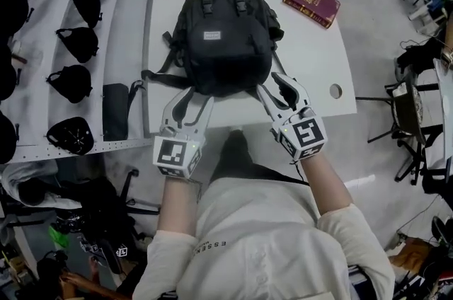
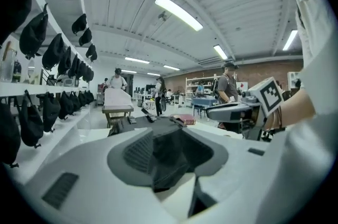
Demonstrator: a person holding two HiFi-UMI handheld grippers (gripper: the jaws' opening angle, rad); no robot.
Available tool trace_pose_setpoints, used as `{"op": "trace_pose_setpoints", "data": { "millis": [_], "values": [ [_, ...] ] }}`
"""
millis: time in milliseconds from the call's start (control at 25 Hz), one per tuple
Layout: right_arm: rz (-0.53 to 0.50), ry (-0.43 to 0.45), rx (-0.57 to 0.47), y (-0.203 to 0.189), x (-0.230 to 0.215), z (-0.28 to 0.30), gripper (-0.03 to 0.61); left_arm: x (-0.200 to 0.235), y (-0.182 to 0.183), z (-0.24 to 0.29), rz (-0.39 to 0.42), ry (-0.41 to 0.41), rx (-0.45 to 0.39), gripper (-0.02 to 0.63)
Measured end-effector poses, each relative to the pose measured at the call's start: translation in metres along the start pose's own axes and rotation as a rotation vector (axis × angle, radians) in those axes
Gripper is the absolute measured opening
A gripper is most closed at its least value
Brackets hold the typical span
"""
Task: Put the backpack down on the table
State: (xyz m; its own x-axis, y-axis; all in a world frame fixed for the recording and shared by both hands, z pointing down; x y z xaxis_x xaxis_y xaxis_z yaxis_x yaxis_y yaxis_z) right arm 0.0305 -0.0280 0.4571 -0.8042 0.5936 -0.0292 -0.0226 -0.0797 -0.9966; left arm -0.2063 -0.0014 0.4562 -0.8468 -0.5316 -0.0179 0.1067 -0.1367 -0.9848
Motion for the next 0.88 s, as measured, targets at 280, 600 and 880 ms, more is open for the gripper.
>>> {"op": "trace_pose_setpoints", "data": {
  "millis": [280, 600, 880],
  "values": [
    [-0.041, -0.004, -0.07, 0.027, 0.012, -0.016, 0.042, -0.007, 0.031, -0.016, 0.056, 0.004, -0.075, 0.061],
    [-0.04, -0.007, -0.129, 0.052, 0.018, -0.032, 0.015, -0.011, 0.054, -0.021, 0.065, -0.004, -0.134, 0.002],
    [-0.09, 0.023, -0.123, 0.064, 0.023, -0.036, 0.014, -0.01, 0.065, -0.022, 0.044, -0.041, -0.151, 0.003]
  ]
}}
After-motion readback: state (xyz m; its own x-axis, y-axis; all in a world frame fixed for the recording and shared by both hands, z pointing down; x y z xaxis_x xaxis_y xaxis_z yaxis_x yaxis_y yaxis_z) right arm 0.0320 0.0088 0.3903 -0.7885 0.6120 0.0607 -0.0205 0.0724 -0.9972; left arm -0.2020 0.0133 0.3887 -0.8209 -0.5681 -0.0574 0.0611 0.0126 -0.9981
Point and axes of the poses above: the fingertips, and each gripper's own axes: z forward along the fingers, x to its left, y out of its top, the point moved 8 cm from there along -z, backward along the fingers, and after that the axes turned 4 degrees about -x, right-handed, at the moved point
